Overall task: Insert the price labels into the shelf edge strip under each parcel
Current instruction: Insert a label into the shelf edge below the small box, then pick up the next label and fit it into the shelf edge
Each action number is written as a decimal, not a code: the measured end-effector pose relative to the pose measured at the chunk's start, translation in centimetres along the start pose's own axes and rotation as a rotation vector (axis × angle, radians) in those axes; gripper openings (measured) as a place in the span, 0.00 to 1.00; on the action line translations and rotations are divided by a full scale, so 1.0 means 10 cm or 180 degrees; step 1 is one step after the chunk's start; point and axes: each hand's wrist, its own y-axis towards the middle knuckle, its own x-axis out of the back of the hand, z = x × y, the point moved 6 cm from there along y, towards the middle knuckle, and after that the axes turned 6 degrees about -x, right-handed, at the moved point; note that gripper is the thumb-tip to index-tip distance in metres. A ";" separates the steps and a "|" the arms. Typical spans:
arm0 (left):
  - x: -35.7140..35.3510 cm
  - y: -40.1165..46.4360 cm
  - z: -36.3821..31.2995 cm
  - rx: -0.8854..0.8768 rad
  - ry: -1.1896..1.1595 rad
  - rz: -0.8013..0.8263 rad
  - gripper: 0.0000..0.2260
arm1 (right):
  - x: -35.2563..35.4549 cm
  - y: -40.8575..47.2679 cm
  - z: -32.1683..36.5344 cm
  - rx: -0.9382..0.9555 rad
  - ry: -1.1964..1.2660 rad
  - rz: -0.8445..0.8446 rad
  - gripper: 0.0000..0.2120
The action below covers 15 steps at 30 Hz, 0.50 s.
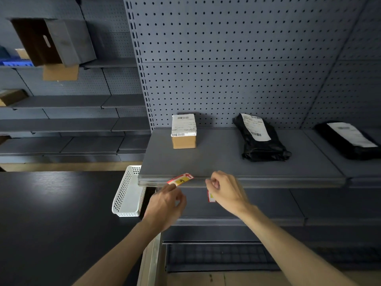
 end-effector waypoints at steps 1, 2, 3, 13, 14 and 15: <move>-0.13 -0.04 -0.05 -0.0007 -0.0024 0.0132 0.08 | -0.01 -0.10 -0.13 -0.0059 -0.0088 0.0019 0.13; -0.26 -0.07 -0.10 -0.0013 -0.0021 0.0259 0.09 | -0.02 -0.19 -0.28 -0.0123 -0.0157 0.0050 0.14; -0.39 -0.10 -0.14 0.0007 -0.0007 0.0370 0.09 | -0.05 -0.27 -0.43 -0.0209 -0.0196 0.0097 0.14; -1.63 0.00 -0.17 0.1315 -0.0071 0.0905 0.14 | -0.48 -0.55 -1.68 -0.0918 -0.0267 0.0374 0.11; -1.76 0.04 -0.14 0.1417 -0.0057 0.0911 0.16 | -0.57 -0.53 -1.76 -0.0921 -0.0256 0.0393 0.11; -1.88 0.07 -0.10 0.1512 -0.0045 0.0919 0.17 | -0.65 -0.50 -1.84 -0.0909 -0.0247 0.0415 0.11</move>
